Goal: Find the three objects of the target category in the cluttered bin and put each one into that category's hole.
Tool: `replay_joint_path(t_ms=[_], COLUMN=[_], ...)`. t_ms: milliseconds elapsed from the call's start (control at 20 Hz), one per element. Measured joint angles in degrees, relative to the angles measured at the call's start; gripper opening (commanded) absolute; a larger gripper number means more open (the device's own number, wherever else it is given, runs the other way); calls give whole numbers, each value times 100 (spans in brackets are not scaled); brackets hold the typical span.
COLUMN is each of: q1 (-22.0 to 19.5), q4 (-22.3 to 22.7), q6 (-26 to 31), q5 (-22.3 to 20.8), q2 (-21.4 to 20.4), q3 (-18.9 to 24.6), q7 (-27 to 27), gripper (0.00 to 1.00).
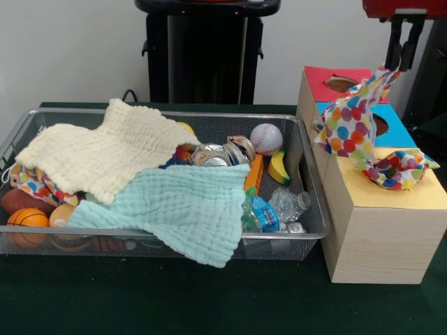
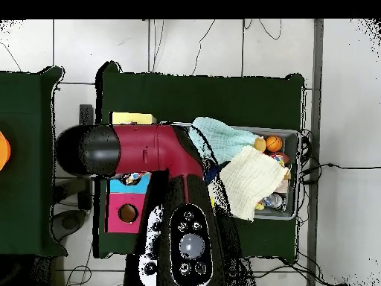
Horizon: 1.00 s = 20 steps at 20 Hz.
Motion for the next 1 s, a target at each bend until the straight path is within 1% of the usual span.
replay_joint_path(t_ms=[100, 300, 650, 800, 900, 1000], q1=[-3, -2, 70, 154, 242, 283], q4=[-46, -45, -45, -46, -74, -105], q6=[0, 0, 42, 233, 519, 667], q5=[32, 89, 215, 301, 373, 393], q2=[88, 123, -15, -176, -318, -370], q3=[-28, -60, -207, -277, -337, -365], q7=[5, 5, 9, 11, 46, 72], gripper=[0, 0, 0, 0, 0, 0])
